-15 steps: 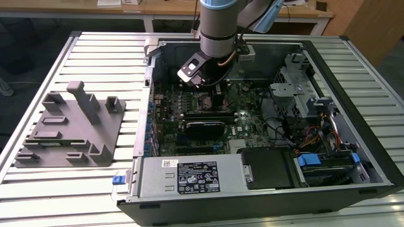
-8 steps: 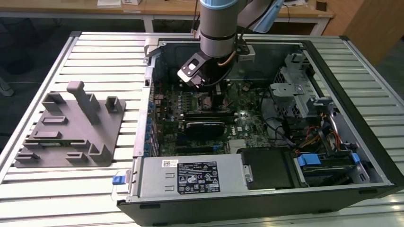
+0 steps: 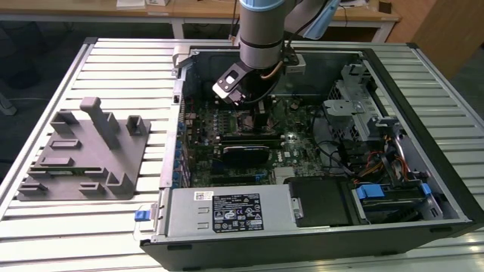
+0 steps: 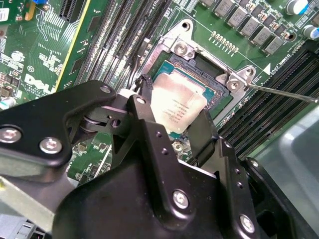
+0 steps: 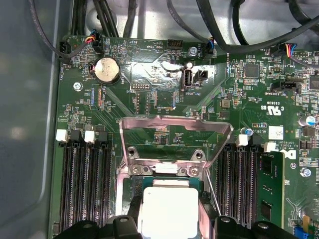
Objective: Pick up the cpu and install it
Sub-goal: 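Place the cpu into insertion slot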
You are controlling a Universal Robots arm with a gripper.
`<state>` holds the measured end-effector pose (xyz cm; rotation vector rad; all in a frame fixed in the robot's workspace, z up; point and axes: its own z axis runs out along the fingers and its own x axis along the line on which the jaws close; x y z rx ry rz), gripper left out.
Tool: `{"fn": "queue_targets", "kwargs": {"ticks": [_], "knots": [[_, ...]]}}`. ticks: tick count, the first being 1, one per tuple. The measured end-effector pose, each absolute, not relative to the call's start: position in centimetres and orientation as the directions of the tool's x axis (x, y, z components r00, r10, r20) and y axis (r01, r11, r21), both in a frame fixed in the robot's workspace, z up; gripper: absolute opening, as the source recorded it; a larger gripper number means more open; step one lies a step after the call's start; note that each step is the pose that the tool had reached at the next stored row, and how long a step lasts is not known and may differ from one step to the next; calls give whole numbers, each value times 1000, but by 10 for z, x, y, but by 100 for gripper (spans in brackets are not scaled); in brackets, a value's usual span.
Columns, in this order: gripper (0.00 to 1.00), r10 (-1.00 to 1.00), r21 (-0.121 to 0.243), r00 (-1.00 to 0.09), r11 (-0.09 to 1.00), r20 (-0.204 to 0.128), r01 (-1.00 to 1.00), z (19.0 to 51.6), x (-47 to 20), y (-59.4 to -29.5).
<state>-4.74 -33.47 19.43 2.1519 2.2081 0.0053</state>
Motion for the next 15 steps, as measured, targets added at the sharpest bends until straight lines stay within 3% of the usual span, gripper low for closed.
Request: {"fn": "queue_targets", "kwargs": {"ticks": [15], "knots": [[53,999,43,-25,27,-39,999,194,-47,-335]]}}
